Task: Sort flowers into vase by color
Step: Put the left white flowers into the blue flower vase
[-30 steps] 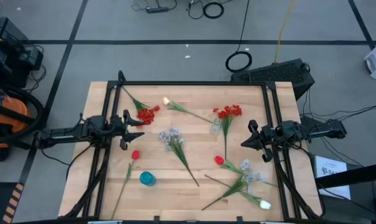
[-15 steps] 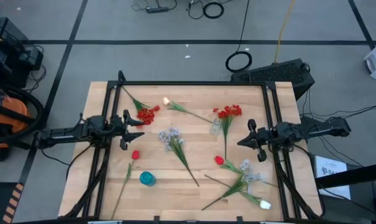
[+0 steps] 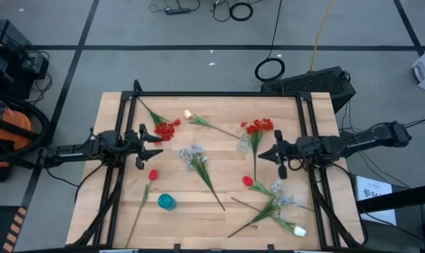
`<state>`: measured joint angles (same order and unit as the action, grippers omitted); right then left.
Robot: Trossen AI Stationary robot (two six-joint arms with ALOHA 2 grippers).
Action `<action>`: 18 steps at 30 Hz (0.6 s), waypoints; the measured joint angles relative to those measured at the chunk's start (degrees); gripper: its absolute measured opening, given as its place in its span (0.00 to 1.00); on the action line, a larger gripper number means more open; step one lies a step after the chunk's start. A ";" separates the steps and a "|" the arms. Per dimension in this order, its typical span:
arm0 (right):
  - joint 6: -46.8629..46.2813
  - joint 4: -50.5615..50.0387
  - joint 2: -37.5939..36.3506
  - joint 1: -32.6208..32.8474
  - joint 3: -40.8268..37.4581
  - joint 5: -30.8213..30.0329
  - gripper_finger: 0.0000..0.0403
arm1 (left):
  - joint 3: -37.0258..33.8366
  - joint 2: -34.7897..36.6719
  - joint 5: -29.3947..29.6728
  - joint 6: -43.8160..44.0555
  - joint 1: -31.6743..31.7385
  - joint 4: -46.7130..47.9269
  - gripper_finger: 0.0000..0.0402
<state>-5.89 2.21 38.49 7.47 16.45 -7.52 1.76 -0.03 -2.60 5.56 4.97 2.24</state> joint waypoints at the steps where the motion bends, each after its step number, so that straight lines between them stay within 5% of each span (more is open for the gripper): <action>1: 0.07 -1.85 2.01 -0.11 2.09 -1.03 0.00 | 0.00 0.00 -0.02 0.00 0.00 0.00 0.57; 11: -11.05 -23.03 25.96 -1.29 29.88 -10.39 0.00 | -0.02 0.00 -0.02 0.00 0.00 0.00 0.57; 18: -17.51 -34.29 44.77 -2.59 52.11 -10.57 0.00 | 0.00 0.00 0.01 0.02 0.00 0.00 0.57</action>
<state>-23.40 -32.08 83.26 4.88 68.56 -18.09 1.76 -0.03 -2.59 5.58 4.97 2.24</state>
